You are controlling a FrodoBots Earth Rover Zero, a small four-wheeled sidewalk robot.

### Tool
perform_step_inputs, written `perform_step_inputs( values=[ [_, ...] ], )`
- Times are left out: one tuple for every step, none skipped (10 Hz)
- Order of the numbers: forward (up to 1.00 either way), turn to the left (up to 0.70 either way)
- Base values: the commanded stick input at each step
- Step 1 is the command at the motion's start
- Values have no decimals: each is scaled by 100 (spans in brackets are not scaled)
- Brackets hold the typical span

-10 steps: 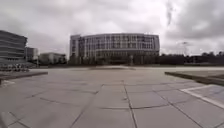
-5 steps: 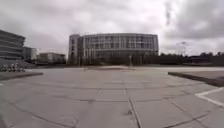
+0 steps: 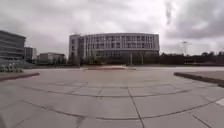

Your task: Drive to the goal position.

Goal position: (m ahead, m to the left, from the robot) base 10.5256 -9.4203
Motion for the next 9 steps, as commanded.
perform_step_inputs(
  values=[
    [100,0],
    [100,0],
    [100,0],
    [100,0],
    [100,0],
    [100,0],
    [100,0],
    [100,0],
    [100,0]
  ],
)
